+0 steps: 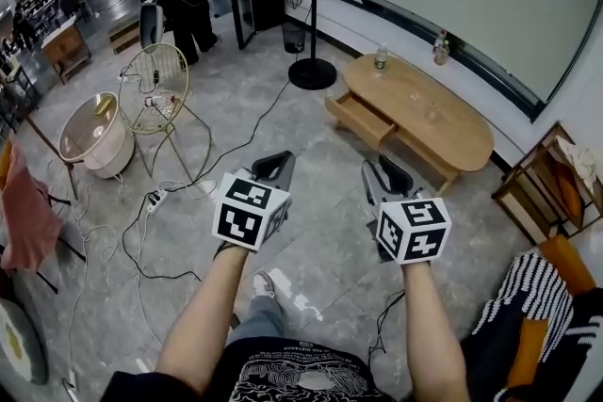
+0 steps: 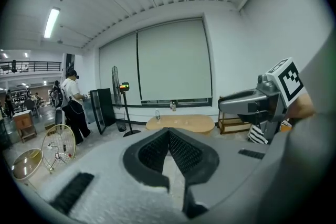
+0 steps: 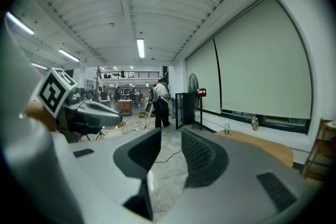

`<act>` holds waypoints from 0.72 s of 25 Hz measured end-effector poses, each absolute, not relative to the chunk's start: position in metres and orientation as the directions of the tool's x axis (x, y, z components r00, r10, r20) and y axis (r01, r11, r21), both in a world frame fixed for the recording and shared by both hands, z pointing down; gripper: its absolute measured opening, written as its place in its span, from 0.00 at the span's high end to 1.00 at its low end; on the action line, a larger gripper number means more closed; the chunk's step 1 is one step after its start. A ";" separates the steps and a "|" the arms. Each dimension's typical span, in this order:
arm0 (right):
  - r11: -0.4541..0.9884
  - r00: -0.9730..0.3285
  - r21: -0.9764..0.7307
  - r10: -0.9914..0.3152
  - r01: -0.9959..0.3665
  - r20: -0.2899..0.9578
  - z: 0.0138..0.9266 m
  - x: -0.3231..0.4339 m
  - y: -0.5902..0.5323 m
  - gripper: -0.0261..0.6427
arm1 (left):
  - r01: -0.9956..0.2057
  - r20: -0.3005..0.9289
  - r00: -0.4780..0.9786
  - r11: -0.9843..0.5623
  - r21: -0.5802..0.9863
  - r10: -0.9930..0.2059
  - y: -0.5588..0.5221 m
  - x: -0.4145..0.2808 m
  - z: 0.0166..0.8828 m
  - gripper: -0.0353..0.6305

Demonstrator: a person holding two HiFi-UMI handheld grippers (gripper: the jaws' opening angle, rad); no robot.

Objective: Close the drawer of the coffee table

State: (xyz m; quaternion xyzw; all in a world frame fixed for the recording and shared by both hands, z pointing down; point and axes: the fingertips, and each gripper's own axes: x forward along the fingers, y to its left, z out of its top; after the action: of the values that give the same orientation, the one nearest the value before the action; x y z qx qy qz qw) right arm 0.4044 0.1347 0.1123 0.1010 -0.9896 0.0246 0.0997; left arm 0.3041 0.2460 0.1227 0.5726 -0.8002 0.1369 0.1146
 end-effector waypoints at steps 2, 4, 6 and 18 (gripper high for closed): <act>0.975 -0.955 -0.021 -0.212 -0.221 0.206 0.112 0.381 0.129 0.76 | -0.955 0.340 -0.296 0.287 -0.078 -0.893 0.237 0.279 0.124 0.94; 0.970 -0.950 -0.018 -0.235 -0.244 0.207 0.112 0.359 0.123 0.74 | -0.962 0.342 -0.271 0.263 -0.069 -0.900 0.228 0.255 0.126 0.94; 0.963 -0.943 -0.020 -0.259 -0.269 0.211 0.112 0.338 0.117 0.73 | -0.968 0.342 -0.248 0.241 -0.064 -0.906 0.220 0.229 0.125 0.94; 0.911 -0.886 -0.025 -0.393 -0.411 0.245 0.108 0.227 0.090 0.56 | -0.990 0.346 -0.139 0.118 -0.084 -0.928 0.184 0.095 0.121 0.94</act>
State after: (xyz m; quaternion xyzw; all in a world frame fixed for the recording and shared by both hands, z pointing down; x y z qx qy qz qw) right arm 0.2271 0.0903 0.1080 0.2072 -0.9704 0.0383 0.1179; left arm 0.0953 0.1839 0.1209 0.6476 -0.7402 0.1480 0.1045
